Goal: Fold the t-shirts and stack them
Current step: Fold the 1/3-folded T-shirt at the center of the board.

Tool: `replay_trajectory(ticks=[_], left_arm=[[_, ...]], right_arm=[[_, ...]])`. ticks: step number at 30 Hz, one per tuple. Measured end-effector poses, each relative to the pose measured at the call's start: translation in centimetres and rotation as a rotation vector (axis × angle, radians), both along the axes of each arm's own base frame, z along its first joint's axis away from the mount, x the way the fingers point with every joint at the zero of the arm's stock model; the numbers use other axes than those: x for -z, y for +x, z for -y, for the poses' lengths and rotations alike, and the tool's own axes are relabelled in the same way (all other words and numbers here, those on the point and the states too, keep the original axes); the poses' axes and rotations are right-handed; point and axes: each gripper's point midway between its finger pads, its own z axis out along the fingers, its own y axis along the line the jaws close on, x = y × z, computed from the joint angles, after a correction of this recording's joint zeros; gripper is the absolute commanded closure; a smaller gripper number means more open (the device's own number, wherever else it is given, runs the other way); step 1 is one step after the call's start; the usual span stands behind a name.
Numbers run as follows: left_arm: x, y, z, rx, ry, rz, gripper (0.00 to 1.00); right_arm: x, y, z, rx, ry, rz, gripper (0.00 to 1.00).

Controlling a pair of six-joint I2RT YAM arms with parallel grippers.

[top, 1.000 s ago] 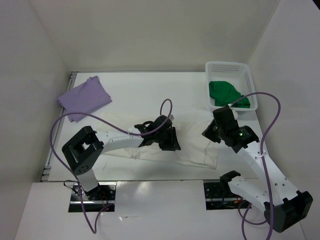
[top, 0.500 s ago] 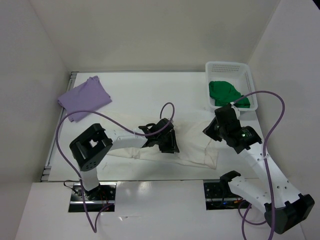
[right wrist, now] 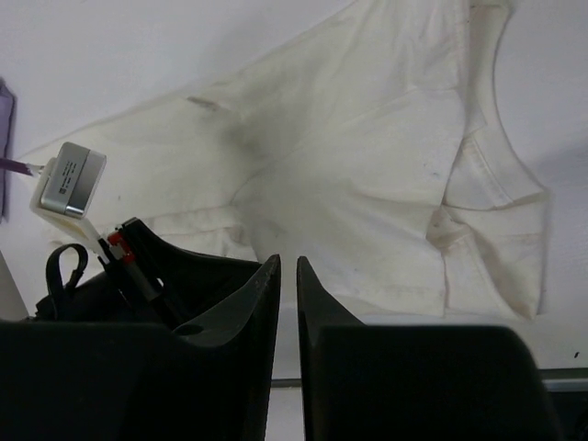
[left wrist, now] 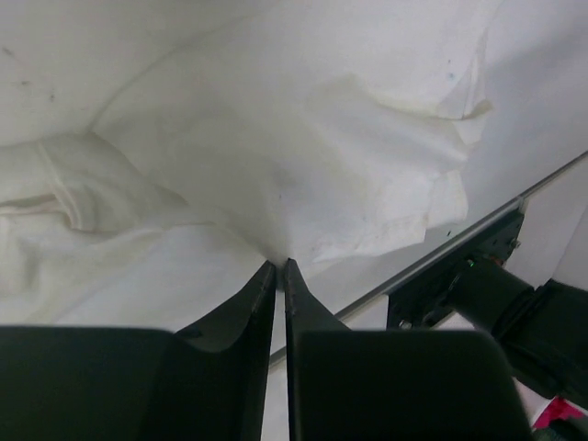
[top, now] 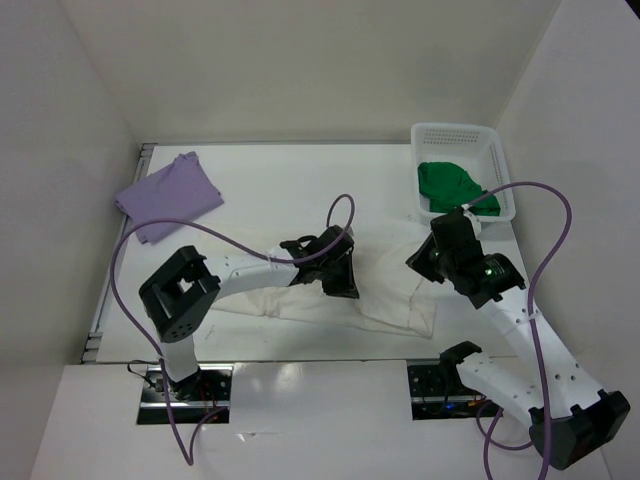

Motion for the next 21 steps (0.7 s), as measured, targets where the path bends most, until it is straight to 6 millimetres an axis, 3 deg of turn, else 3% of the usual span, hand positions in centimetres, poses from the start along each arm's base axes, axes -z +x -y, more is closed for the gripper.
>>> replay_trajectory(ticks=[2, 6, 8, 14, 16, 18, 21], left_arm=[[-0.7, -0.1, 0.1, 0.021, 0.005, 0.0, 0.83], [-0.9, -1.0, -0.6, 0.066, 0.049, -0.033, 0.53], [-1.1, -1.6, -1.0, 0.093, 0.071, -0.049, 0.46], [-2.6, -1.7, -1.5, 0.149, 0.113, -0.037, 0.42], [-2.5, -1.7, -1.7, 0.153, 0.118, -0.029, 0.51], [-1.5, -1.9, -2.3, 0.154, 0.136, -0.029, 0.57], [1.6, -3.4, -4.3, 0.141, 0.186, -0.079, 0.58]], right_arm=[[0.0, 0.0, -0.1, -0.003, 0.004, 0.002, 0.82], [0.2, 0.1, -0.5, -0.014, 0.018, 0.006, 0.82], [0.7, 0.2, -0.6, -0.017, 0.021, 0.002, 0.81], [1.4, 0.1, -0.7, -0.025, 0.025, -0.007, 0.81], [1.3, 0.1, -0.9, -0.029, 0.031, -0.005, 0.81], [1.3, 0.2, -1.0, -0.032, 0.035, -0.002, 0.81], [1.3, 0.2, -1.0, -0.033, 0.037, -0.002, 0.81]])
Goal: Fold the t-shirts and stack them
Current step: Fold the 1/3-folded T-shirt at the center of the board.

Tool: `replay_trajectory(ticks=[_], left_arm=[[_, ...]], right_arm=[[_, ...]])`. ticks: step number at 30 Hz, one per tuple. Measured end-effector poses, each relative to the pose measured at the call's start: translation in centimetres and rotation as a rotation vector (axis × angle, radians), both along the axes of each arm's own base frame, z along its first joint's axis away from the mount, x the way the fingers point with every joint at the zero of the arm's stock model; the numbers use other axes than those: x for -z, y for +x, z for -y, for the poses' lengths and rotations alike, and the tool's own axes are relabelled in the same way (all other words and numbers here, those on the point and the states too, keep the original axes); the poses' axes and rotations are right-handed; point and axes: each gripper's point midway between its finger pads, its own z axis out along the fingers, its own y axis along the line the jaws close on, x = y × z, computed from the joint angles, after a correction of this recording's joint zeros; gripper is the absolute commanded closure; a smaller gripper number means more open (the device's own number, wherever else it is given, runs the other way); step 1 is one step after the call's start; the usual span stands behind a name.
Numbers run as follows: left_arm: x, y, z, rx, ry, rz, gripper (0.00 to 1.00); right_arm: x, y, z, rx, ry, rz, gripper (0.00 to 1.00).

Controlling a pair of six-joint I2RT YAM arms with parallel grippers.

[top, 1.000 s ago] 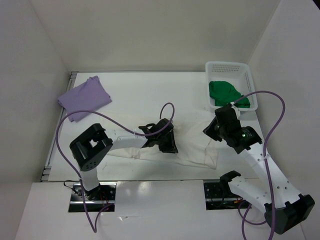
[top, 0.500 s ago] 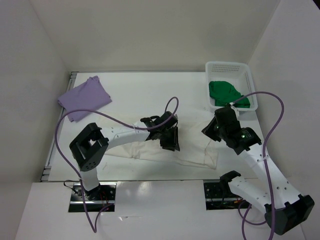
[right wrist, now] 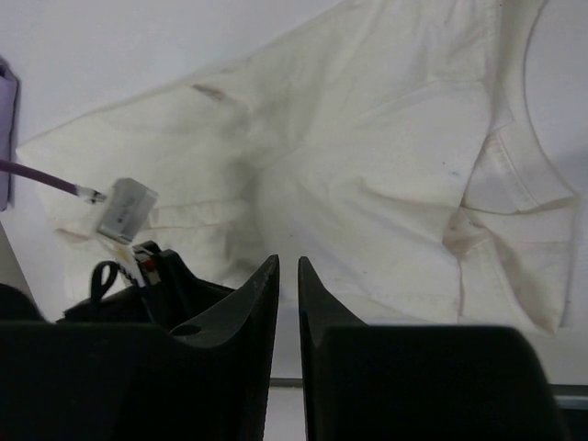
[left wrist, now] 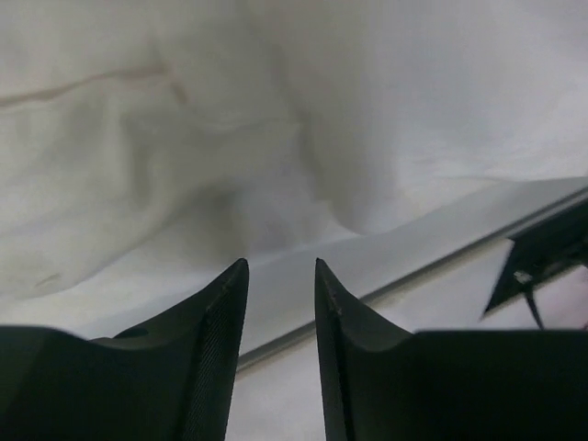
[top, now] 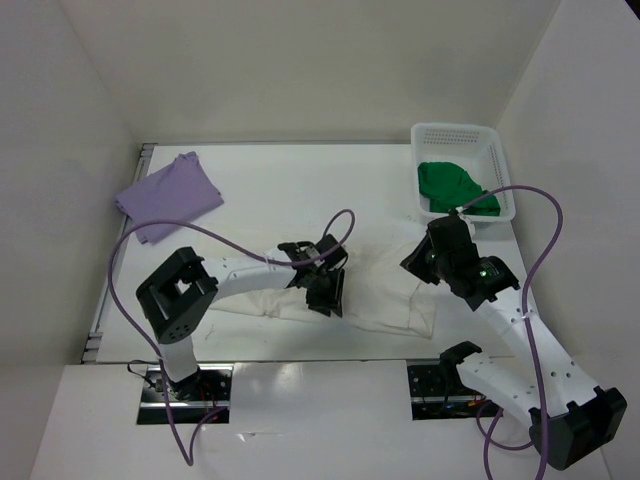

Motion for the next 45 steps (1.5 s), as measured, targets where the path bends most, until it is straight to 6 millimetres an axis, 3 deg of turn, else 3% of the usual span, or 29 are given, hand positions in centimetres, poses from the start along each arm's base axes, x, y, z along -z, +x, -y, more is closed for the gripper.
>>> replay_trajectory(ticks=[4, 11, 16, 24, 32, 37, 45], left_arm=[[2.6, -1.6, -1.7, -0.044, 0.036, -0.057, 0.51], [0.9, -0.3, 1.0, -0.075, -0.095, -0.023, 0.54], [-0.8, 0.2, 1.7, -0.081, -0.151, 0.005, 0.52], [-0.6, 0.8, 2.6, -0.101, -0.177, 0.008, 0.51], [0.2, 1.3, 3.2, -0.121, -0.165, -0.002, 0.71], [0.2, 1.9, 3.8, -0.115, -0.164, 0.007, 0.91], [-0.4, 1.4, 2.7, -0.021, -0.081, 0.017, 0.93]], right_arm=[[0.0, 0.0, 0.0, -0.001, 0.001, -0.002, 0.81], [0.1, 0.0, -0.1, -0.006, 0.005, -0.005, 0.81], [0.0, -0.1, -0.3, -0.013, 0.012, -0.008, 0.81], [0.2, -0.1, -0.5, -0.019, 0.017, -0.012, 0.81], [0.7, -0.3, -0.6, -0.026, 0.023, -0.02, 0.81], [0.7, -0.4, -0.8, -0.034, 0.03, -0.022, 0.81], [0.7, -0.4, -0.8, -0.035, 0.032, -0.022, 0.8]])
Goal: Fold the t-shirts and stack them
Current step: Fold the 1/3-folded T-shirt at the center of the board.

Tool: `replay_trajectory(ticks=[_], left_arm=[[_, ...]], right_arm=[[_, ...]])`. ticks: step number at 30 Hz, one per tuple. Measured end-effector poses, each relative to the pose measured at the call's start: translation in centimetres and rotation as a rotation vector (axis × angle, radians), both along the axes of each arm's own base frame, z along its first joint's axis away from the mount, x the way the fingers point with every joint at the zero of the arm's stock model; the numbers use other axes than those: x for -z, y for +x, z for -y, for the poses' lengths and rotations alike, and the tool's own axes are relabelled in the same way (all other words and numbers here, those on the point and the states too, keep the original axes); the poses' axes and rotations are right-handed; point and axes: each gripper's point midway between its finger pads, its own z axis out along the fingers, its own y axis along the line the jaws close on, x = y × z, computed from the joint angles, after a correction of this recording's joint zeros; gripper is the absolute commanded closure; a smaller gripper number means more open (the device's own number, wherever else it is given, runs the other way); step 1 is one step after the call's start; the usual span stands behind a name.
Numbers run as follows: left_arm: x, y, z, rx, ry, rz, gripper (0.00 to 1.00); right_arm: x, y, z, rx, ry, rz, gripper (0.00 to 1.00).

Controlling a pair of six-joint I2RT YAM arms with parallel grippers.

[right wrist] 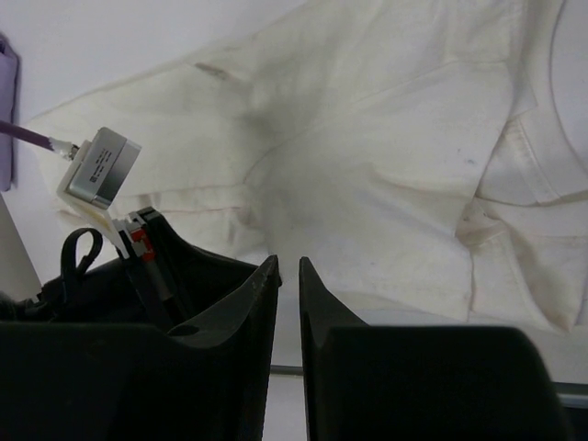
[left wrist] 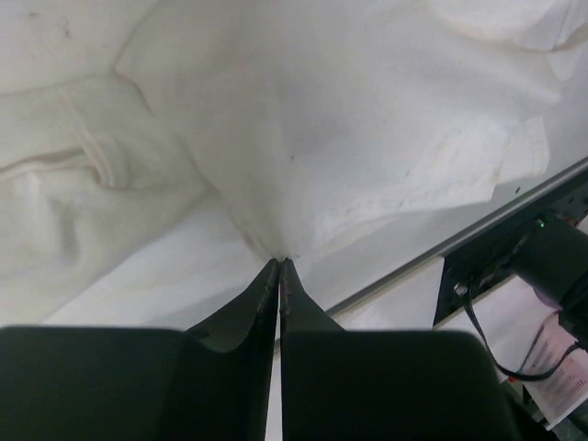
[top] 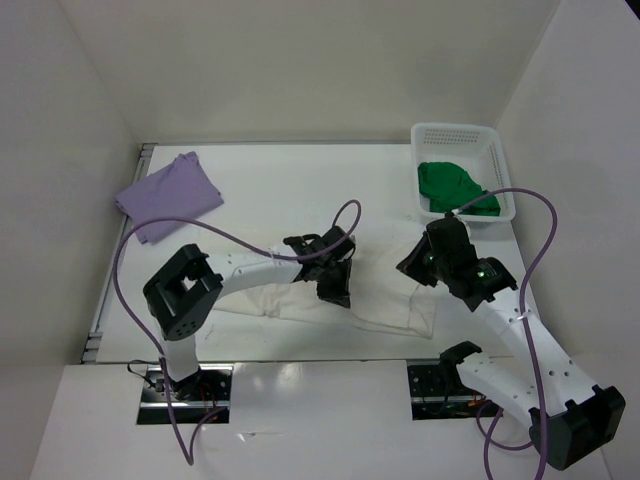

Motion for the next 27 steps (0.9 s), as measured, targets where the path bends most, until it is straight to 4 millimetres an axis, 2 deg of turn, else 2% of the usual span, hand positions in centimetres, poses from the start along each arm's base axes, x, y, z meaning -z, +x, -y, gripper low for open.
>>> replay_trajectory(ticks=[2, 4, 6, 7, 8, 10, 12, 13, 14, 18, 21, 27], left_arm=[[-0.7, -0.2, -0.3, 0.028, 0.013, 0.003, 0.88], [-1.4, -0.6, -0.7, 0.049, 0.02, 0.004, 0.7], [-2.1, -1.2, -1.3, 0.067, 0.026, -0.001, 0.62], [-2.4, -1.4, -1.6, 0.073, 0.028, -0.002, 0.52], [-2.5, -1.7, -1.9, 0.083, 0.033, -0.003, 0.37], [-2.5, -2.1, -2.6, 0.094, 0.05, -0.01, 0.3], [-2.2, -2.4, -3.4, 0.097, 0.076, -0.018, 0.33], [-2.0, -2.5, -3.7, 0.099, 0.087, -0.018, 0.42], [-1.9, -2.5, -3.9, 0.098, 0.094, -0.018, 0.45], [-2.1, -1.8, -3.8, 0.062, 0.063, -0.004, 0.61], [-2.3, -0.7, -2.6, 0.027, 0.009, 0.008, 0.69], [-2.3, 1.7, 0.8, -0.013, -0.082, 0.035, 0.71]], right_arm=[[0.0, 0.0, 0.0, -0.001, 0.001, 0.002, 0.8], [-0.1, 0.1, -0.1, -0.002, 0.004, 0.007, 0.8], [-0.2, 0.2, -0.1, -0.001, 0.007, 0.013, 0.8], [-0.3, 0.3, -0.2, -0.001, 0.008, 0.016, 0.8], [-0.3, 0.4, -0.2, -0.001, 0.009, 0.019, 0.8], [-0.4, 0.4, -0.2, -0.002, 0.01, 0.021, 0.8], [-0.4, 0.5, -0.3, -0.001, 0.011, 0.023, 0.8], [-0.4, 0.6, -0.3, -0.001, 0.011, 0.023, 0.8], [-0.3, 0.7, -0.3, -0.002, 0.011, 0.024, 0.8], [0.8, 0.9, -0.5, 0.003, 0.013, 0.014, 0.91], [2.9, 0.8, -0.7, 0.003, 0.014, -0.026, 0.96], [7.5, 0.4, -1.1, 0.017, 0.018, -0.123, 0.99]])
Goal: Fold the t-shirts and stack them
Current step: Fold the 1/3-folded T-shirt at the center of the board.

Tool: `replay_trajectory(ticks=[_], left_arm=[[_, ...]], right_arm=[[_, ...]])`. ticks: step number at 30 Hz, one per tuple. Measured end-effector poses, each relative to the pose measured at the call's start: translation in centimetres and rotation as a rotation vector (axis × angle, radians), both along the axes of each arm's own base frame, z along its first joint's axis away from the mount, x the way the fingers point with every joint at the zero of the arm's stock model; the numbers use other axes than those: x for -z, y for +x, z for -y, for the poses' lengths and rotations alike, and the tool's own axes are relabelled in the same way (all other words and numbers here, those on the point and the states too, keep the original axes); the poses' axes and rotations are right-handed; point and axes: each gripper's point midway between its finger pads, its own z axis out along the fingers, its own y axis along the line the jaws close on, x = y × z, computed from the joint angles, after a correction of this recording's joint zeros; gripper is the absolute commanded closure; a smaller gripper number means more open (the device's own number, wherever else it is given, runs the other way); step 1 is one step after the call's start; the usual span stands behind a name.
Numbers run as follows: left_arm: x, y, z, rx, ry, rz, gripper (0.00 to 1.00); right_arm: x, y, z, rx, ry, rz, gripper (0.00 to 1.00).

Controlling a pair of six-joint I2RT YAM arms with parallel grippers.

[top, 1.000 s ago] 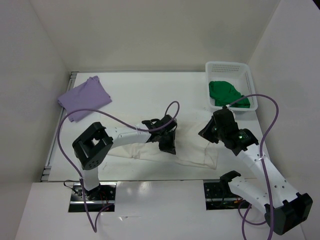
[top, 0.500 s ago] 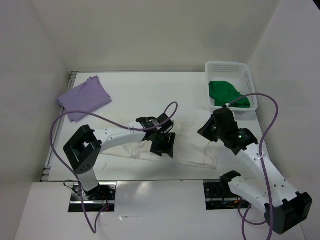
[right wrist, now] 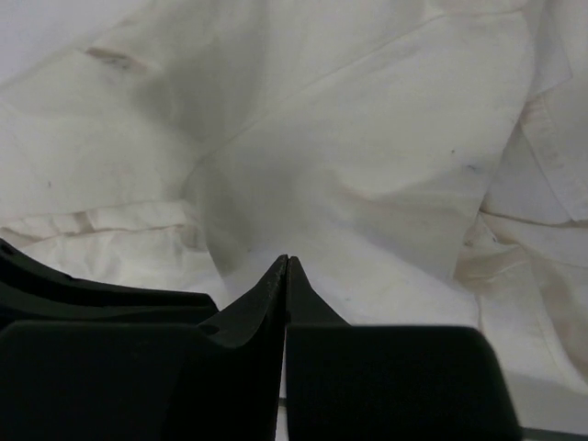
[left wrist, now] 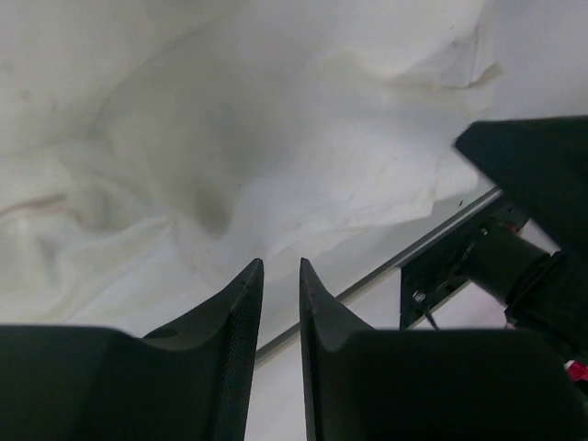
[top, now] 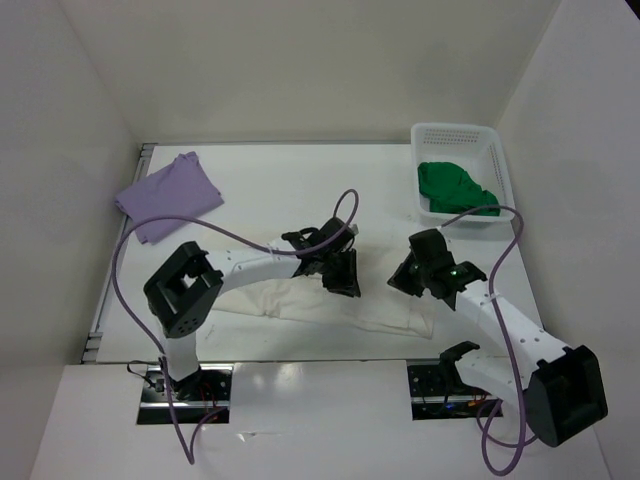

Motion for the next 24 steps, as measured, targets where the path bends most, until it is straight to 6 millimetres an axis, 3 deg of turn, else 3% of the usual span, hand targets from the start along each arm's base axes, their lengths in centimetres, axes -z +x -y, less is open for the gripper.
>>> replay_trajectory(ticks=[4, 8, 10, 11, 18, 22, 24], left_arm=[[1.9, 0.7, 1.8, 0.018, -0.026, -0.018, 0.71], [5.6, -0.6, 1.1, 0.032, 0.019, -0.082, 0.71], [5.6, -0.7, 1.0, 0.039, 0.001, -0.073, 0.7], [5.6, -0.8, 0.9, 0.04, -0.007, -0.068, 0.64], [4.3, -2.4, -0.9, 0.036, -0.012, -0.065, 0.55], [1.0, -1.6, -1.7, 0.018, -0.032, 0.006, 0.54], [-1.2, 0.0, -2.1, -0.004, -0.071, 0.053, 0.54]], right_arm=[[1.7, 0.1, -0.2, 0.035, 0.027, -0.019, 0.99], [2.8, 0.1, -0.2, 0.075, 0.044, -0.031, 0.98], [3.3, 0.2, -0.2, 0.09, 0.049, -0.032, 0.98], [3.5, 0.3, -0.2, 0.098, 0.05, -0.035, 0.98], [5.9, -0.4, 0.1, 0.152, 0.057, -0.085, 0.95], [5.4, 0.0, 0.3, 0.165, 0.051, -0.067, 0.94], [4.6, 0.8, 0.1, 0.161, 0.051, -0.046, 0.94]])
